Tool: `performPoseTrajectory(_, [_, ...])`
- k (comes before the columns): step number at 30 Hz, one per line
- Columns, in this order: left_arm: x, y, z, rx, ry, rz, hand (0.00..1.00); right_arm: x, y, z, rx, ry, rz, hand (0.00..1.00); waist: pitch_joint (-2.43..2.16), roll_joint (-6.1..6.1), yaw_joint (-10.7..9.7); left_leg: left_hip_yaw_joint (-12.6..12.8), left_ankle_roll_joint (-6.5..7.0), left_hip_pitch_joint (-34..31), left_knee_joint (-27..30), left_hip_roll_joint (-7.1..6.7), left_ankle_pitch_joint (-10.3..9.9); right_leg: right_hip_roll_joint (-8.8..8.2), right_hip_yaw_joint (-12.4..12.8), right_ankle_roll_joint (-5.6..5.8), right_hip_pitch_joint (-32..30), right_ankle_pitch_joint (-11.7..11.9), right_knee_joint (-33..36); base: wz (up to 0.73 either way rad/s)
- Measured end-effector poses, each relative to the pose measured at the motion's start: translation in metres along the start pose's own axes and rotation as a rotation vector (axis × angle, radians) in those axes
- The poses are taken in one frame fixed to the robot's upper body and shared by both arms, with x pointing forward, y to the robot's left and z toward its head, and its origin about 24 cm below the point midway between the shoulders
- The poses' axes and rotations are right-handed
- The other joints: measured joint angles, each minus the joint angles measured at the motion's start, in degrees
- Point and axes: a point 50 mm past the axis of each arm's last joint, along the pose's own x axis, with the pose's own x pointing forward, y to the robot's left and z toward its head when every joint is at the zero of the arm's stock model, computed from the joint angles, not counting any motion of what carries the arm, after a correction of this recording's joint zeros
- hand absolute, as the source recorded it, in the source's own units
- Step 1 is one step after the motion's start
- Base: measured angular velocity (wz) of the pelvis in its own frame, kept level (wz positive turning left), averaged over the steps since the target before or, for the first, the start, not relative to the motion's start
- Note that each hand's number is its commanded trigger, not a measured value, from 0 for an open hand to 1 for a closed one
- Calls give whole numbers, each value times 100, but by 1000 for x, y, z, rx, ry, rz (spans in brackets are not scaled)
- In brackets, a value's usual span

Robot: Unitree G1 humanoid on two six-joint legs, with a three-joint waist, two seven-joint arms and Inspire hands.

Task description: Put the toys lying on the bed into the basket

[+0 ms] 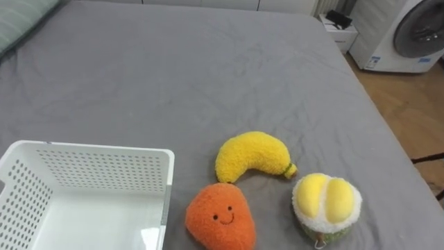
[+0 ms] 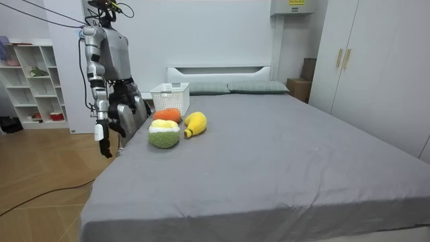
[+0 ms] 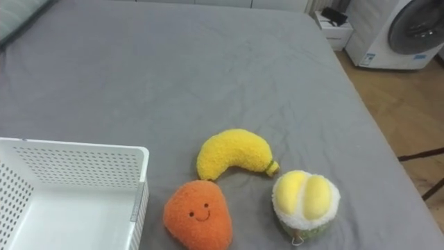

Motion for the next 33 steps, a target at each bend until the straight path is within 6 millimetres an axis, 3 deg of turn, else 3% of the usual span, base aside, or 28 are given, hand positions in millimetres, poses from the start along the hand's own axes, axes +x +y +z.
performPoseTrajectory(1, [0,0,0,-2,-5,1,0,0,2,7,2,-33,5,0,-10,44,10,4,0,-3,0,-1,0,0,0,0,0,1,-4,0])
performPoseTrajectory(5, [0,1,1,-18,-15,2,0,-2,8,26,-49,-124,-2,0,16,20,77,25,0,-15,-8,1,0,4,26,-1,2,2,0,-2])
performPoseTrajectory(14, [0,1,2,-17,-22,2,0,-12,26,65,-130,-333,23,0,-15,62,163,58,0,-12,-20,3,0,12,76,-1,-11,2,23,-2])
performPoseTrajectory(22, [0,-4,7,-6,-35,-16,0,-35,51,105,-229,-576,97,0,-51,149,309,67,0,-14,-3,6,1,7,79,-2,-22,3,54,0])
performPoseTrajectory(33, [-2,-8,5,38,-40,-24,0,-58,74,126,-259,-726,196,0,-59,170,294,54,1,-13,14,11,1,-11,48,-4,-7,4,83,1])
